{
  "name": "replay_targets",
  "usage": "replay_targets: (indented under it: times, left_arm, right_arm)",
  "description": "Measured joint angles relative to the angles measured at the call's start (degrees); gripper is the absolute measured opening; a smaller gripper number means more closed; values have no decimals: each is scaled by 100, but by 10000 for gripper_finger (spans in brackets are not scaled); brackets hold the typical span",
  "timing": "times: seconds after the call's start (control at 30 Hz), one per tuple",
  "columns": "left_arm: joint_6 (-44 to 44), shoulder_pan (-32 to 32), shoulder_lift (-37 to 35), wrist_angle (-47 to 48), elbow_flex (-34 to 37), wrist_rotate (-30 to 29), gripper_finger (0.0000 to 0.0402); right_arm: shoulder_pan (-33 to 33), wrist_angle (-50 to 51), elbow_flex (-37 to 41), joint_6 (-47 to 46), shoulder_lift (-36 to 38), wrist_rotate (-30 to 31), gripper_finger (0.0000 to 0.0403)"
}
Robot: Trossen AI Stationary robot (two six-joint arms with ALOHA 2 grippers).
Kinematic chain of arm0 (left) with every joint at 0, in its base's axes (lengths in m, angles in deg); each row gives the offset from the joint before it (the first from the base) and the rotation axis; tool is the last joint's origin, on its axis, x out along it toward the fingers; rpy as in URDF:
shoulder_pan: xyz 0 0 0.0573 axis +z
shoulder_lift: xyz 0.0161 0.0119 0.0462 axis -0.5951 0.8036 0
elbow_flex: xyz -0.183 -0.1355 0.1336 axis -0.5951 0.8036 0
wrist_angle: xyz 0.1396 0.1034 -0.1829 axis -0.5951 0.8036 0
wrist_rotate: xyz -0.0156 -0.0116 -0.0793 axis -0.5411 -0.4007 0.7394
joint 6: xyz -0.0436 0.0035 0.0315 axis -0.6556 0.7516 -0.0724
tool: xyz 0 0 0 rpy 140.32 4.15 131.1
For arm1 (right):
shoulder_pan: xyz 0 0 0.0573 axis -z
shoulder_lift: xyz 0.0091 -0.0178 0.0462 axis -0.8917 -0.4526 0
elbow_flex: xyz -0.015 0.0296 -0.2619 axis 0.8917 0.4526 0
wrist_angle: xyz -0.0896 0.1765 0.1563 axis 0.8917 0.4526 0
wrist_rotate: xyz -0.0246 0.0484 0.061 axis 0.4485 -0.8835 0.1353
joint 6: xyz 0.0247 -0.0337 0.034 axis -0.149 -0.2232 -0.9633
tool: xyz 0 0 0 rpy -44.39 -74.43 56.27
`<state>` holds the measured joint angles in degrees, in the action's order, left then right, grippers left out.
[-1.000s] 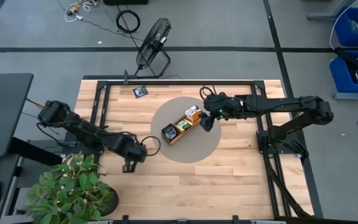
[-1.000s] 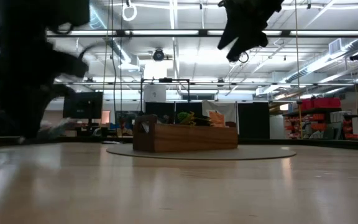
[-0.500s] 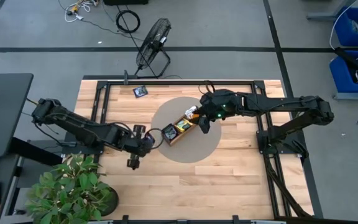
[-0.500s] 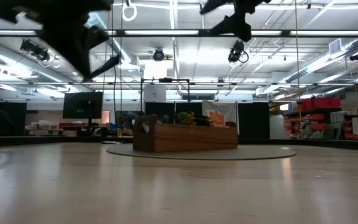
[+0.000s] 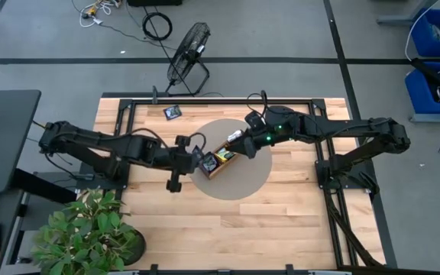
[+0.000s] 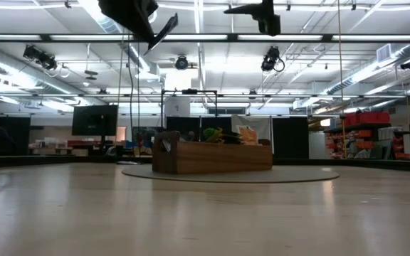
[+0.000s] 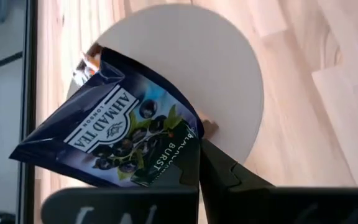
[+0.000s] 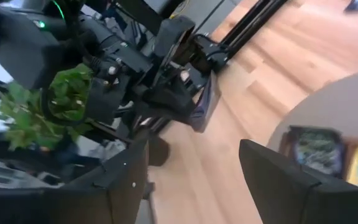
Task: Pick & Place Tea
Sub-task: Put the black tea bag into the left section of the wooden organizer
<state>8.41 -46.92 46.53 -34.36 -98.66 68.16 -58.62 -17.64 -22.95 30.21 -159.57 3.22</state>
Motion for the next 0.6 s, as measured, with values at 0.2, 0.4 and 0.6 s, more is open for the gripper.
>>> replay_targets:
  times: [0.2,0.4,0.6]
  left_arm:
    - [479,133,213,-283,-305,300,1]
    - [849,129,807,-36,-797,468,1]
    - [924,129,1007,-143,-860,545,1]
  right_arm:
    - [9,-144,2,-675,-169,-287,259]
    - [78,-233,-2,-1243,-513,-815,259]
    - [83,-158,4,-1360,-660,-867,259]
